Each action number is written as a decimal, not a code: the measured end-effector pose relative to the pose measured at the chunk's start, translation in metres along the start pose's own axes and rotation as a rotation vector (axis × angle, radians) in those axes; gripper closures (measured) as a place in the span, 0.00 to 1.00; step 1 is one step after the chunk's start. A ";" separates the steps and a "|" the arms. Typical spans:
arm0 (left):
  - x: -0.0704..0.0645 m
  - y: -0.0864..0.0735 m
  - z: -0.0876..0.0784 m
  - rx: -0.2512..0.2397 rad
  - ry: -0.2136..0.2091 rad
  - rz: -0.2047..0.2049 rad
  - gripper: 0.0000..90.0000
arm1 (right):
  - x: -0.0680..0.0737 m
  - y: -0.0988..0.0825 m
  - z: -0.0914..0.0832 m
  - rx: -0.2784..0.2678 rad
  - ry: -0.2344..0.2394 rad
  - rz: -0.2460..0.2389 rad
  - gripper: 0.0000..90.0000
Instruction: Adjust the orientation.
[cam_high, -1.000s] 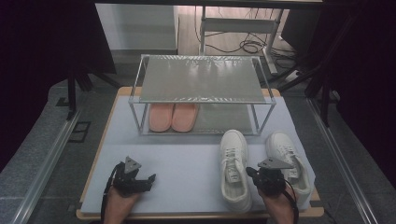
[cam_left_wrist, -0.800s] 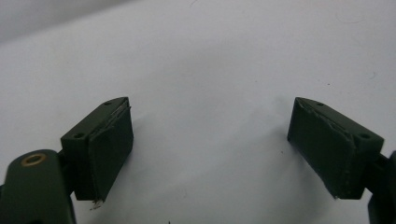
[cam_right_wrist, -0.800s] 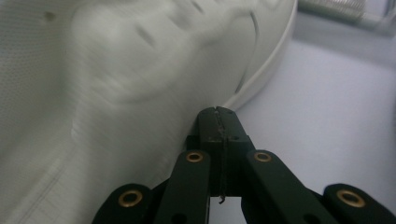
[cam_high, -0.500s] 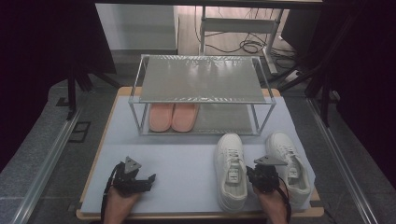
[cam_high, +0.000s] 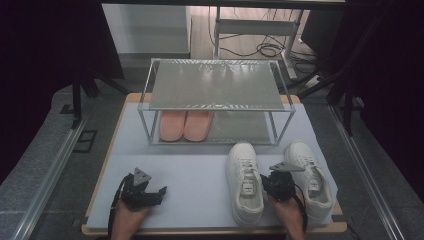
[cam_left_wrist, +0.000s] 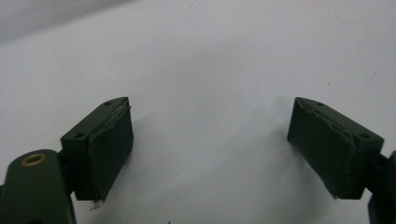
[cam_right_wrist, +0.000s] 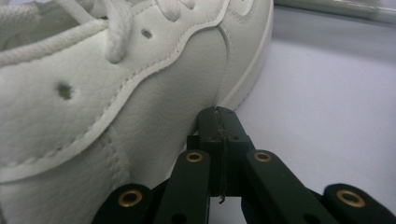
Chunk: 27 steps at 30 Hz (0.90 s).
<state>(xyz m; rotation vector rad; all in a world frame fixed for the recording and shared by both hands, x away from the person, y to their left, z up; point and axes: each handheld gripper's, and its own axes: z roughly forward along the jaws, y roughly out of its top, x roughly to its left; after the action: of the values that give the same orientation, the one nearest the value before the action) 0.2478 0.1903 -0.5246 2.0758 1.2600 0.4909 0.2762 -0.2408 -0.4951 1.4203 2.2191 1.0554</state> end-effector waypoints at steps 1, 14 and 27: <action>0.000 0.000 0.000 0.000 0.000 0.000 0.16 | 0.001 0.002 0.002 0.000 0.005 -0.006 1.00; 0.000 0.000 0.000 -0.001 -0.002 -0.001 0.16 | 0.017 0.019 0.025 0.020 0.135 -0.074 1.00; 0.000 0.000 0.000 0.000 0.000 -0.001 0.16 | 0.045 0.035 0.051 0.039 0.279 -0.178 1.00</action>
<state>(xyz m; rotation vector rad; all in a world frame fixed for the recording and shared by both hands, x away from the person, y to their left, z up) 0.2478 0.1903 -0.5247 2.0750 1.2604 0.4910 0.3087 -0.1718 -0.4994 1.1206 2.5178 1.2152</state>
